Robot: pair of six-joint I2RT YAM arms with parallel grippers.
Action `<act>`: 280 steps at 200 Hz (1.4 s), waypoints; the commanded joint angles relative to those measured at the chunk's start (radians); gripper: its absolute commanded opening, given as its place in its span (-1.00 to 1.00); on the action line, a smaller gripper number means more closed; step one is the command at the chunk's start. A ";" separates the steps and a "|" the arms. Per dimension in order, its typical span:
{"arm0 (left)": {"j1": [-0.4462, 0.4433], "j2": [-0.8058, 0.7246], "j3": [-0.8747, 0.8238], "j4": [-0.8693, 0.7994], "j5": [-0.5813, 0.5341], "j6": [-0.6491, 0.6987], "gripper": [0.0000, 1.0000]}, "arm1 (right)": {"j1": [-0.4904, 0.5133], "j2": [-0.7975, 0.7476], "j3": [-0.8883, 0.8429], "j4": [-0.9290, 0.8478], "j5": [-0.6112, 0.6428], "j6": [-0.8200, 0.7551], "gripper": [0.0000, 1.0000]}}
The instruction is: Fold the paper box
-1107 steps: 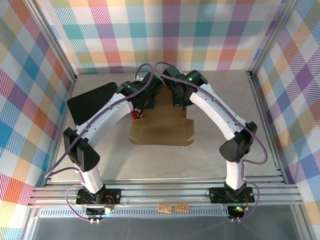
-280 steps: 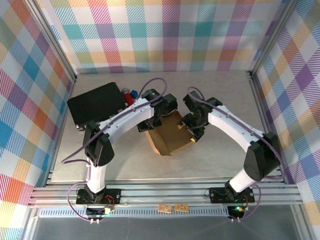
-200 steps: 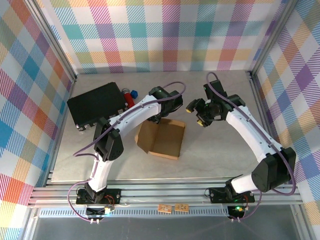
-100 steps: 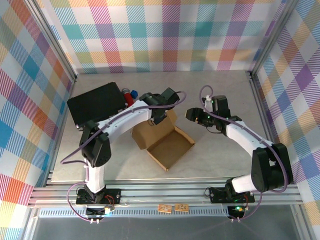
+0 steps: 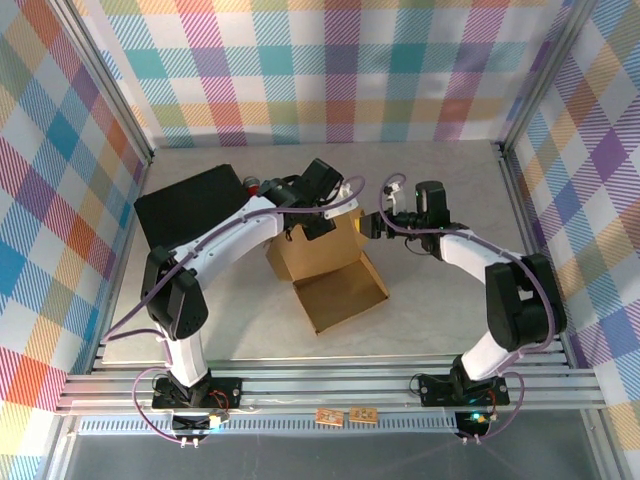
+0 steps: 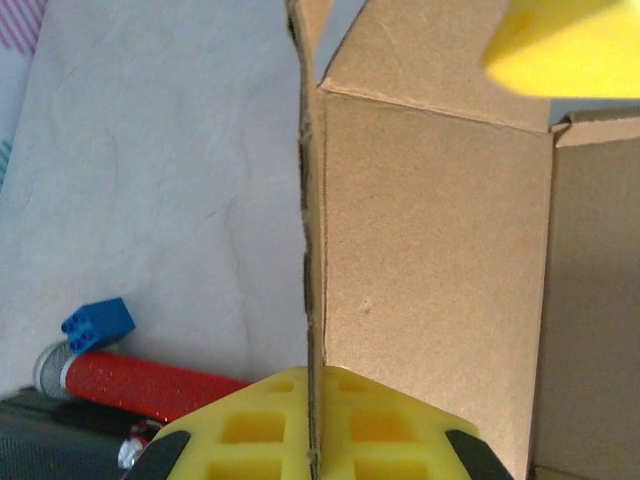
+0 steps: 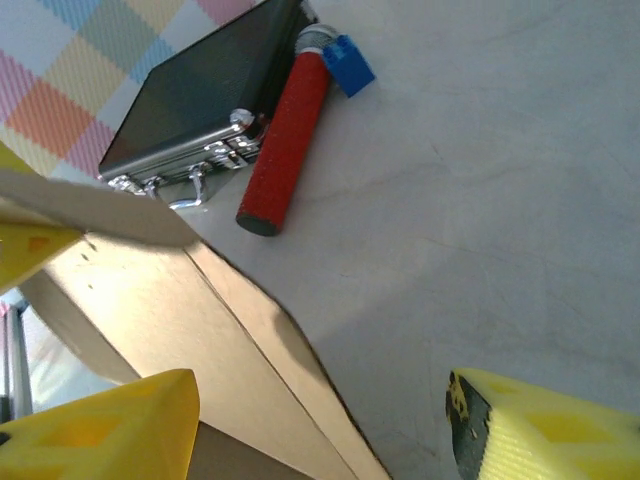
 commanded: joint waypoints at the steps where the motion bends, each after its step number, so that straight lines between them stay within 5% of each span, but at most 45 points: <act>1: 0.020 0.042 0.065 0.007 0.074 0.067 -1.00 | 0.002 0.058 0.104 -0.017 -0.148 -0.115 0.31; 94: 0.037 0.097 0.116 0.024 0.079 0.084 -1.00 | -0.004 -0.002 0.100 -0.230 -0.054 -0.295 -0.11; 160: 0.035 0.102 0.152 0.043 0.050 0.022 -1.00 | 0.014 -0.016 0.111 -0.243 0.078 -0.326 -0.99; 170: 0.036 0.101 0.171 0.055 0.042 -0.020 -1.00 | 0.018 -0.016 0.115 -0.244 0.102 -0.331 -1.00; 178: 0.034 0.100 0.192 0.063 0.024 -0.069 -0.69 | 0.017 -0.020 0.109 -0.228 0.121 -0.327 -1.00; 196: 0.035 0.097 0.263 0.057 -0.073 -0.251 0.57 | 0.018 -0.041 0.084 -0.176 0.172 -0.324 -1.00; 206: 0.039 0.077 0.288 0.037 -0.124 -0.357 0.88 | 0.016 -0.049 0.081 -0.161 0.180 -0.332 -1.00; 246: 0.123 -0.135 0.099 -0.094 -0.086 -0.689 0.79 | 0.006 -0.027 0.104 -0.159 0.155 -0.353 -1.00; 280: 0.215 -0.411 -0.317 0.039 0.194 -0.768 0.60 | 0.003 -0.008 0.117 -0.150 0.141 -0.354 -1.00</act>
